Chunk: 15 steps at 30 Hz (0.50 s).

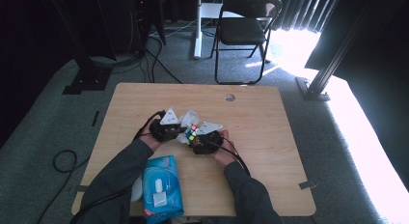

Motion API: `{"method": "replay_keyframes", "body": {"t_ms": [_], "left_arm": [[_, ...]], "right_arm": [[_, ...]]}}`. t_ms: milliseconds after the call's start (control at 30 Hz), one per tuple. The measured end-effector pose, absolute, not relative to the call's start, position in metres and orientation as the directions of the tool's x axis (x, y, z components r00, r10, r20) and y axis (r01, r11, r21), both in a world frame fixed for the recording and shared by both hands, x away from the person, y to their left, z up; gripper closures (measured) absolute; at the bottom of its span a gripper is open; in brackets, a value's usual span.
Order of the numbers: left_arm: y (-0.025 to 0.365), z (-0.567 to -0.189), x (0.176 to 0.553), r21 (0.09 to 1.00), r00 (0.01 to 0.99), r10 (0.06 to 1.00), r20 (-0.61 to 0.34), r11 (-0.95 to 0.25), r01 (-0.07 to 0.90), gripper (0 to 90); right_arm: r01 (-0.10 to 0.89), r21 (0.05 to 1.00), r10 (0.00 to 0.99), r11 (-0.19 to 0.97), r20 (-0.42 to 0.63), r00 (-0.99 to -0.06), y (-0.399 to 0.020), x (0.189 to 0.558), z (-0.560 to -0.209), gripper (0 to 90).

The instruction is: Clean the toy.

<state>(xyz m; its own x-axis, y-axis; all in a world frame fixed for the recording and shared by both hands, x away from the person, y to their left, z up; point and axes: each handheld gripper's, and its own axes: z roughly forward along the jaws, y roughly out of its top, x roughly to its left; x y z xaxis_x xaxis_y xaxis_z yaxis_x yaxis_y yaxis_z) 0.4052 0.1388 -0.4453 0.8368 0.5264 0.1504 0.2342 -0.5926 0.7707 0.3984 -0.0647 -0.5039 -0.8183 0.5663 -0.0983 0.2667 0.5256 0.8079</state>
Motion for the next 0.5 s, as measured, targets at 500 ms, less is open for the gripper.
{"method": "replay_keyframes", "body": {"t_ms": [500], "left_arm": [[0.125,-0.443,0.391,0.77,0.875,0.458,0.159,-0.612,0.181,82.9]], "right_arm": [[0.264,0.81,0.569,0.524,-0.102,-0.816,-0.059,0.4,-0.498,34.4]]}}
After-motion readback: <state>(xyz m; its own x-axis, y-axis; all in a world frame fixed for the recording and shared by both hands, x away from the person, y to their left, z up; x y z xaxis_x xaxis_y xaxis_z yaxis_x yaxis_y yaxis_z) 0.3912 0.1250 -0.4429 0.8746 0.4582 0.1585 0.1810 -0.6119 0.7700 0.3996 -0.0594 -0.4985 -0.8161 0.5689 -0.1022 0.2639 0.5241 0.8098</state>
